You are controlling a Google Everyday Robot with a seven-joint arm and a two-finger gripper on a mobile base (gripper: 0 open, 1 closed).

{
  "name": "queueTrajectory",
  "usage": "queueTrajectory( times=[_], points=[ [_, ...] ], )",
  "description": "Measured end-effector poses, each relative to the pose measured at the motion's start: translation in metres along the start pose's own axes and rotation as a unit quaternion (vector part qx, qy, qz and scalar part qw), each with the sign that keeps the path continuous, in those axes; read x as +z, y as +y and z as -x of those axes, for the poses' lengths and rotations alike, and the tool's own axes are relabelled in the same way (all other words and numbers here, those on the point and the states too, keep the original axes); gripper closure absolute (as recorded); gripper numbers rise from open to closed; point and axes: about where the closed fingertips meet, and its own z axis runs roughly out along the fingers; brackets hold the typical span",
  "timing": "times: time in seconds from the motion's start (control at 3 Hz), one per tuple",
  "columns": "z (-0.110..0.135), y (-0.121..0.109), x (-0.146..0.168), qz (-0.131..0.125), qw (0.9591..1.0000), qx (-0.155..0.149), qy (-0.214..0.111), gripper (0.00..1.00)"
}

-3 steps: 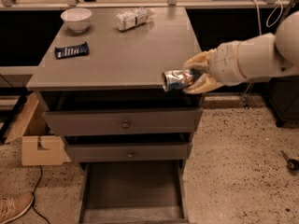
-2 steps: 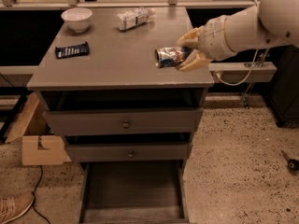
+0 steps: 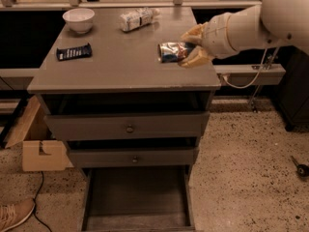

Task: Pick redbull can from bottom drawer and place on counter

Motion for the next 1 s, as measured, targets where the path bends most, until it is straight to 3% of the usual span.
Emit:
queueTrajectory(
  times=[0.33,0.67,1.0],
  points=[
    [-0.005,-0.043,0.017,-0.036,0.9990,0.025,0.011,1.00],
    [-0.008,-0.084,0.038,-0.053,0.9961,0.069,0.016,1.00],
    [-0.019,-0.112,0.065,-0.051,0.9907,0.125,0.011,1.00]
  ],
)
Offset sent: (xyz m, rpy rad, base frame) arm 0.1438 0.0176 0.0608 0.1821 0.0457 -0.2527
